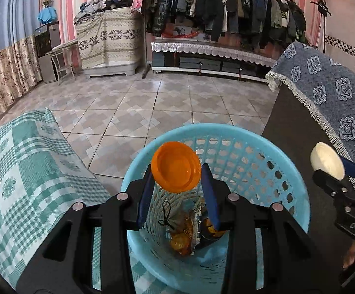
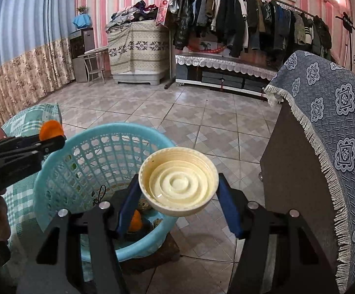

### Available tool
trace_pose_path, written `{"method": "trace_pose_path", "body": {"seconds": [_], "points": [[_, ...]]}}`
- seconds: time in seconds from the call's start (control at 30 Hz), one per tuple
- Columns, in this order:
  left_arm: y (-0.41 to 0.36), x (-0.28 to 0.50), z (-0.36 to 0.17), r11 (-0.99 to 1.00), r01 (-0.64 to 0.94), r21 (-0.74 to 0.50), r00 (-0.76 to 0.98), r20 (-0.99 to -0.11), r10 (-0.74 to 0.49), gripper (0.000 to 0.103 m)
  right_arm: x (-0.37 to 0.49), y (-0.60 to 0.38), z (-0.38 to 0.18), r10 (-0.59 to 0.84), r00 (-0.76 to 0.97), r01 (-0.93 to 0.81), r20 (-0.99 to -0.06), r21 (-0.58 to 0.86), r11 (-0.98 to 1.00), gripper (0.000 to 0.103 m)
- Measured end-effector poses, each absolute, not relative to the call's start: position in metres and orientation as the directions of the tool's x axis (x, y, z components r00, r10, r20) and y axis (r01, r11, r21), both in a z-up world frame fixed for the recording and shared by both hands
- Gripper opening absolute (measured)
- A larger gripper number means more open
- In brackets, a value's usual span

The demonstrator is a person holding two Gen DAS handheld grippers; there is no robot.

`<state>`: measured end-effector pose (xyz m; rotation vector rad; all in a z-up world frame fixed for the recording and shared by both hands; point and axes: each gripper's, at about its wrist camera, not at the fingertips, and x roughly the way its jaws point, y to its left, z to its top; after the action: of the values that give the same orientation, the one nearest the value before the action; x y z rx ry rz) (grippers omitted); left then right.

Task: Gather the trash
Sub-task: 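Open the left tool to drop the orange lid into the basket, then open the right tool to drop the cream lid into the basket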

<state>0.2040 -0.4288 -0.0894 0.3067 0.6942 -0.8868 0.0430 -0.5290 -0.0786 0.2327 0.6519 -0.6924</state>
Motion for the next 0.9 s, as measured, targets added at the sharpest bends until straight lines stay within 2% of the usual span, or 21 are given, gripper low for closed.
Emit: {"method": "trace_pose_path", "body": {"seconds": [0.07,0.13,0.17,0.2,0.33,0.4,0.9], "points": [[-0.434,0.204,-0.090,0.602,0.799,-0.003,0.446,-0.669,-0.595,0.042,0.043,-0.530,-0.080,-0.517,0.582,0.658,-0.629,-0.010,0.753,0.061],[-0.435,0.204,-0.087,0.608,0.794,0.013,0.463,-0.661,-0.591,0.060,0.043,-0.530,-0.080,-0.514,0.583,0.657,-0.629,-0.007,0.754,0.061],[-0.434,0.205,-0.084,0.614,0.789,0.013,0.473,-0.649,-0.595,0.074,0.043,-0.530,-0.080,-0.515,0.583,0.656,-0.628,-0.009,0.754,0.061],[-0.432,0.205,-0.082,0.621,0.784,0.016,0.485,-0.639,-0.597,0.079,0.043,-0.530,-0.081,-0.514,0.583,0.654,-0.629,-0.010,0.756,0.061],[-0.423,0.213,-0.075,0.656,0.754,0.018,0.523,-0.621,-0.584,0.083,0.046,-0.528,-0.085,-0.512,0.582,0.648,-0.632,-0.020,0.762,0.061],[-0.415,0.220,-0.071,0.685,0.728,0.021,0.553,-0.609,-0.569,0.089,0.048,-0.524,-0.086,-0.510,0.585,0.643,-0.630,-0.023,0.766,0.061],[-0.349,0.251,-0.041,0.788,0.616,-0.016,0.656,-0.543,-0.524,0.098,0.102,-0.493,-0.085,-0.447,0.628,0.573,-0.637,-0.011,0.820,0.061]]}}
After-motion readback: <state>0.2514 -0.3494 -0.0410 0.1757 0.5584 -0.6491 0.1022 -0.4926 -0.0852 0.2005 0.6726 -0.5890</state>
